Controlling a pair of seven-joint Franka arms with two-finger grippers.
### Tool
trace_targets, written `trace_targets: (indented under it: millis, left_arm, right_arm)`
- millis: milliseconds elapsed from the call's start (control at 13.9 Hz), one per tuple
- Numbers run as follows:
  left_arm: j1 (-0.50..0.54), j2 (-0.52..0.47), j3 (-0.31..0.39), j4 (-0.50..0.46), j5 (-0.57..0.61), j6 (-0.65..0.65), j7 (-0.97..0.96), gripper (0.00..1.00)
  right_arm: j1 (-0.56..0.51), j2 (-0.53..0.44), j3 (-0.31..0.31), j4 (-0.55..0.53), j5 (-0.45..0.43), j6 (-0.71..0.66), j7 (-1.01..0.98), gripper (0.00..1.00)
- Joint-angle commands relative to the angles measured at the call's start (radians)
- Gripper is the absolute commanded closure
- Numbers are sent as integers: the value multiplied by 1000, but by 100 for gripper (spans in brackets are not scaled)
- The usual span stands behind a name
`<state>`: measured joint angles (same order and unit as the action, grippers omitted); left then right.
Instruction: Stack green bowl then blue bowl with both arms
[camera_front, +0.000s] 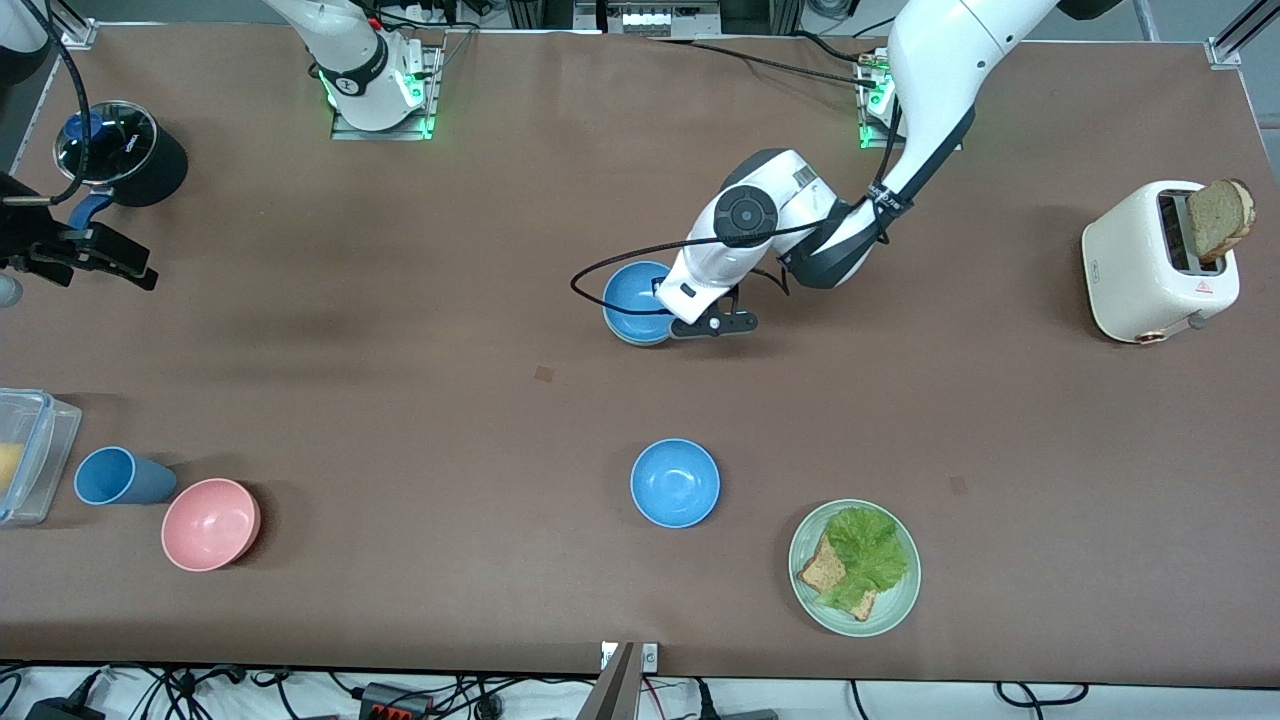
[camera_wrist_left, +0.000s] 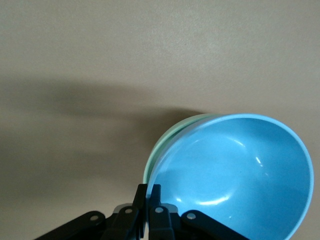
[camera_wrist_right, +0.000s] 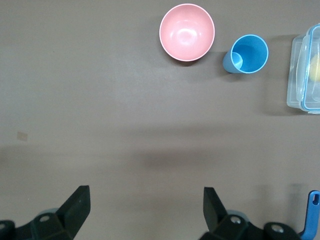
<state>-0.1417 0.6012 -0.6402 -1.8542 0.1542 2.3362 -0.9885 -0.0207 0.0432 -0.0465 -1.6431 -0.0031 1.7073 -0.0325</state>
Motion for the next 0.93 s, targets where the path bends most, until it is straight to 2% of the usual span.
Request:
trace_targets:
  millis: [0,144,359,646,862]
  left_arm:
    - [-9,28,1,35,13,3,-67,75]
    - [4,28,2,55,8,-24,-79,63]
    - [28,16,-4,98,-13,-111,-79,62]
    - [128,14,-61,269,-19,-389,-61,62]
    - [242,0,-101,332,-19,-517,84,59]
  right_arm:
    - [-11,-19,14,-23,-12,11,3,0]
    - [-11,-16,14,-23,-11,12,3,0]
    - [-11,-14,14,-23,-11,14,5,0]
    - [-13,-16,14,-24,-11,12,3,0]
    - [-11,-14,14,-24,-11,20,3,0]
